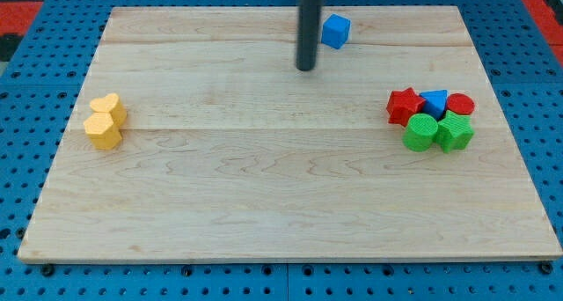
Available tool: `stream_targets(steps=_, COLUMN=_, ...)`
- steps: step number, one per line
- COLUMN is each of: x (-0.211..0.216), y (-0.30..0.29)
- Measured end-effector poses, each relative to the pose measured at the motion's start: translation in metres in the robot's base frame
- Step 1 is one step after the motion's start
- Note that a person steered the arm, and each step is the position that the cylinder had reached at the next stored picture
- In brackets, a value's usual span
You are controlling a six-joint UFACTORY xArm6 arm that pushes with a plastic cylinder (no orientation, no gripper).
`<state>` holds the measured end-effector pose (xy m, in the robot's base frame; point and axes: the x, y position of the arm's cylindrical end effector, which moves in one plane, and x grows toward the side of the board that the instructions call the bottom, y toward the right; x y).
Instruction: Move the cube diagonally top left to the red star
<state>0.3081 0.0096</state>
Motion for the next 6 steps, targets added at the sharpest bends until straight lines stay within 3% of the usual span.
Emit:
stream_targets(steps=1, x=-0.064, y=-0.011)
stream_targets(steps=2, x=-0.101, y=0.024)
stream_targets(steps=3, x=-0.08, y=0.091)
stream_targets(steps=4, x=-0.019, y=0.101)
stream_targets(steps=5, x=0.013, y=0.085)
stream_targets(steps=6, x=-0.008, y=0.084)
